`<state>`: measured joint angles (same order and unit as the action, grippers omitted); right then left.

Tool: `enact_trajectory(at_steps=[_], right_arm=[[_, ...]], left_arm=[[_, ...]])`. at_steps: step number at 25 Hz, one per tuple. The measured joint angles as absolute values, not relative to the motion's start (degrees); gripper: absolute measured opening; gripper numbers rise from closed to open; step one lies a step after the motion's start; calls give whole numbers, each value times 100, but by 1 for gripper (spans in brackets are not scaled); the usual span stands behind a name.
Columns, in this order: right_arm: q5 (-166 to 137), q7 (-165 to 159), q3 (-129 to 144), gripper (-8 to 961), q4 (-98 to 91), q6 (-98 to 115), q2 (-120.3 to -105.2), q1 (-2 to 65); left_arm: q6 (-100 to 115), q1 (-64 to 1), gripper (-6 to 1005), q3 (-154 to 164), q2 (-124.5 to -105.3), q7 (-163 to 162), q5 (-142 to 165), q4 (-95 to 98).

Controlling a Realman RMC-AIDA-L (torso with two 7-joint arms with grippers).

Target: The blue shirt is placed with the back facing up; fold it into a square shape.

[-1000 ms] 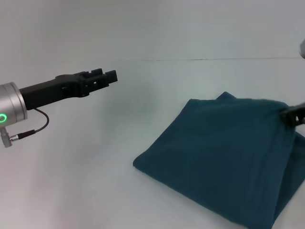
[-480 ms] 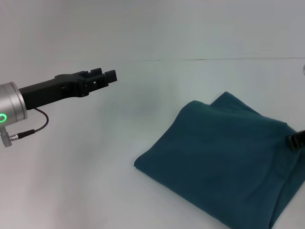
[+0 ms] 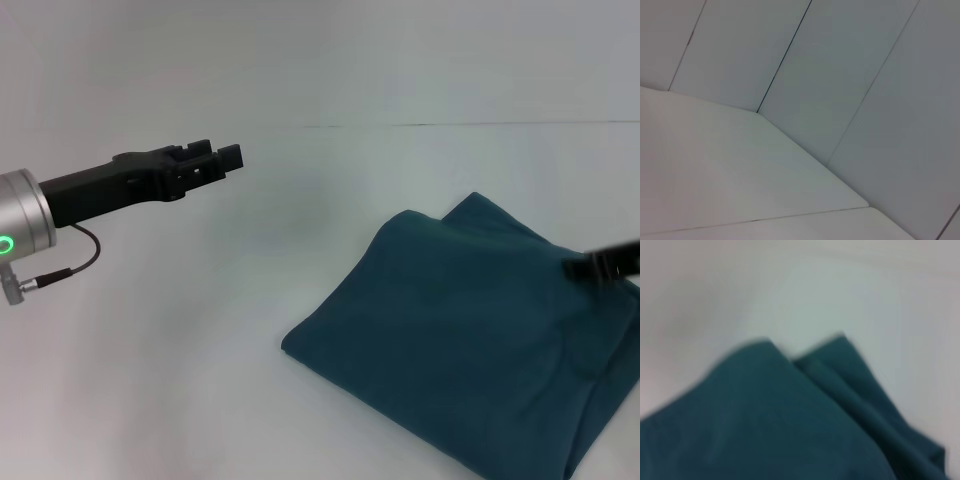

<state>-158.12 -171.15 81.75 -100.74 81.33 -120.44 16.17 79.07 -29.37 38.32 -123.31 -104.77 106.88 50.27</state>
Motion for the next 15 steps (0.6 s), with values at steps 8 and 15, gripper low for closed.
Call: enact_trajectory(at_steps=[8, 15], right_arm=[[-15390, -16734, 7638, 429, -10205, 8449, -12016, 2096], [-14693, -16370, 7356, 581, -10586, 9517, -12015, 2121]], left_arm=[[7928, -2957, 584, 3804, -12295, -10521, 10688, 4930], [8235, -2953, 584, 3795, -12212, -10775, 10972, 4965]])
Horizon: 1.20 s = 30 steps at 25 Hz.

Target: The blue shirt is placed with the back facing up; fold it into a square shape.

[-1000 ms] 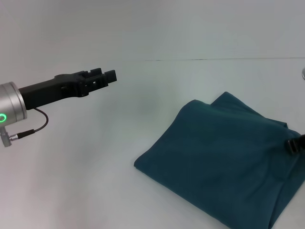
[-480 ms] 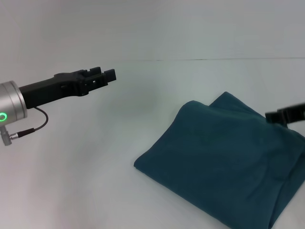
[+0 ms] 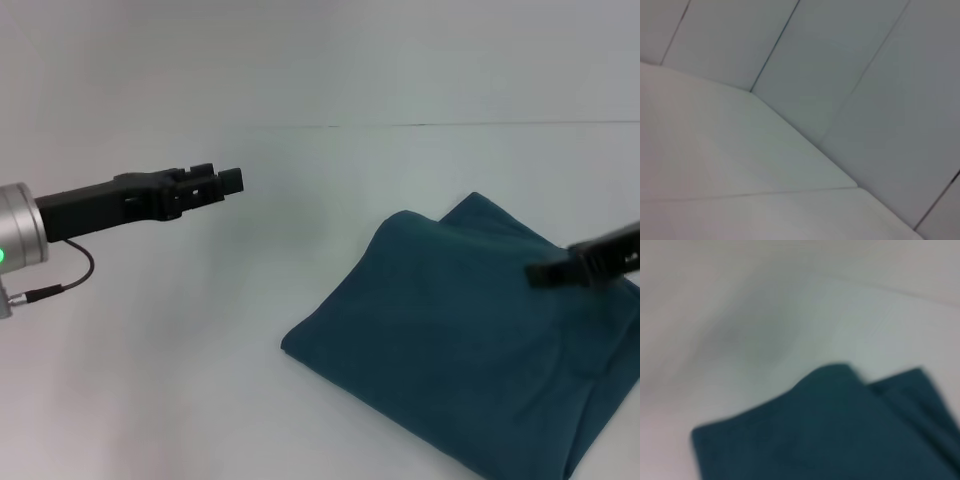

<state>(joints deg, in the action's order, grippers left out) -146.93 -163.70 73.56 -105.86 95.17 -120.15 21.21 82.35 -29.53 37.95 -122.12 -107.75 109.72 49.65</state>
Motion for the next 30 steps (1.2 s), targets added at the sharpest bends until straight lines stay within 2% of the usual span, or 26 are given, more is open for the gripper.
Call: enact_trajectory(at_steps=[1, 8, 12, 18, 30], right_arm=[[-14560, -16333, 7276, 605, -10598, 9706, -12014, 2114], [-14080, -16196, 7021, 607, -10699, 10474, -11961, 1979], [-14097, -15830, 7030, 600, -10679, 10503, -11987, 1745], [-14282, -15085, 7007, 601, -10203, 9688, -12022, 1410], [-13254, -13950, 6616, 601, -8777, 7812, -12005, 1745]], left_arm=[[8303, -2952, 584, 3786, -12200, -10830, 10994, 4999], [8435, -2964, 583, 3775, -12190, -10896, 10979, 5062], [8419, -2988, 583, 3821, -12226, -10871, 10976, 5036], [8479, -2884, 583, 3866, -12331, -10870, 10983, 5025], [9227, -2634, 585, 3920, -12305, -11546, 12122, 5523]])
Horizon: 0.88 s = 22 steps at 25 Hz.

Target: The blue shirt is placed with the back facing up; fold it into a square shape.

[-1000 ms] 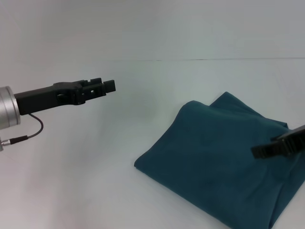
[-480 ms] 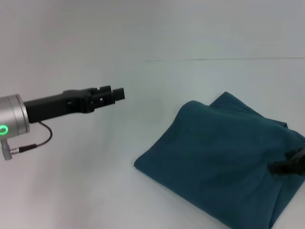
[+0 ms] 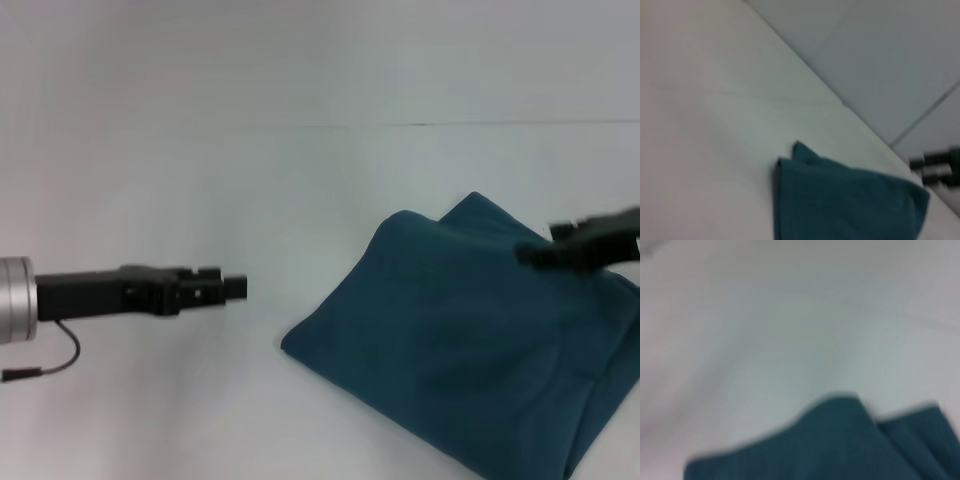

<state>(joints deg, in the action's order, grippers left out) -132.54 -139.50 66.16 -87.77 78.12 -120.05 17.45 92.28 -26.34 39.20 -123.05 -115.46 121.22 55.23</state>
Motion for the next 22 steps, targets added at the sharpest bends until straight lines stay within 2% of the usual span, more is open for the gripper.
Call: enact_trajectory(at_steps=[9, 22], right_arm=[[-12068, -12475, 5911, 596, -7326, 6957, -12003, 2299], [-11718, -10987, 6387, 594, -6308, 5265, -12021, 2684]], left_arm=[[9190, -2806, 585, 4355, -12348, -11412, 12541, 5501], [8775, -3636, 584, 4356, -12268, -12058, 12591, 4386]])
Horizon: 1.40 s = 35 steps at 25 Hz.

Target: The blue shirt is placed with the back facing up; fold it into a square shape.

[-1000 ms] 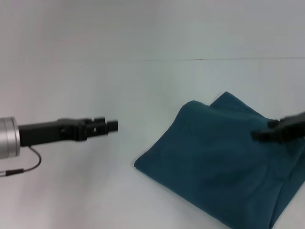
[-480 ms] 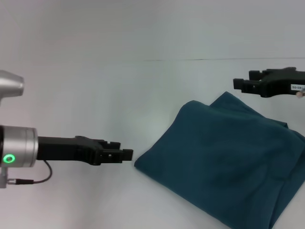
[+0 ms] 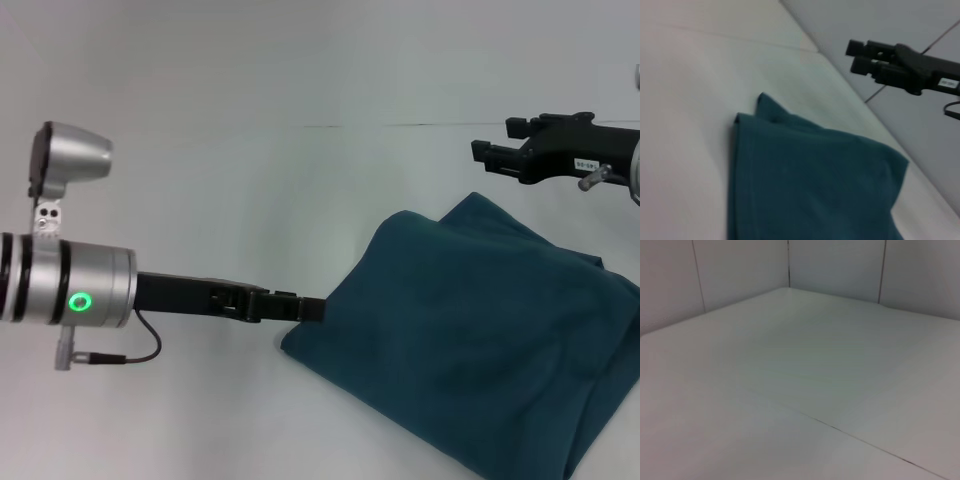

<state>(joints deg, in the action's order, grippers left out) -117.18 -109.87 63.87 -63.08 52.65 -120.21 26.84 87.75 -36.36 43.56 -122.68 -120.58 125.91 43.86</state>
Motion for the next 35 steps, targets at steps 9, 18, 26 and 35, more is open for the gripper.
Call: enact_trajectory(at_steps=[9, 18, 26, 35], right_arm=[[-11505, -10614, 6553, 595, -6078, 4951, -12032, 2636], [-11462, -10519, 6592, 595, -5834, 4727, -12025, 2721], [-11460, -10493, 6592, 594, -5754, 4636, -12013, 2760], [-11460, -10462, 6581, 595, -5594, 4556, -12006, 2795]], left_arm=[[7942, -3853, 584, 4365, -12106, -12144, 13033, 3569], [7893, -3838, 584, 4375, -12152, -12266, 13210, 3502], [7799, -3907, 583, 4582, -12222, -12190, 13205, 3381], [7592, -3884, 583, 4650, -12247, -11612, 13196, 3534]])
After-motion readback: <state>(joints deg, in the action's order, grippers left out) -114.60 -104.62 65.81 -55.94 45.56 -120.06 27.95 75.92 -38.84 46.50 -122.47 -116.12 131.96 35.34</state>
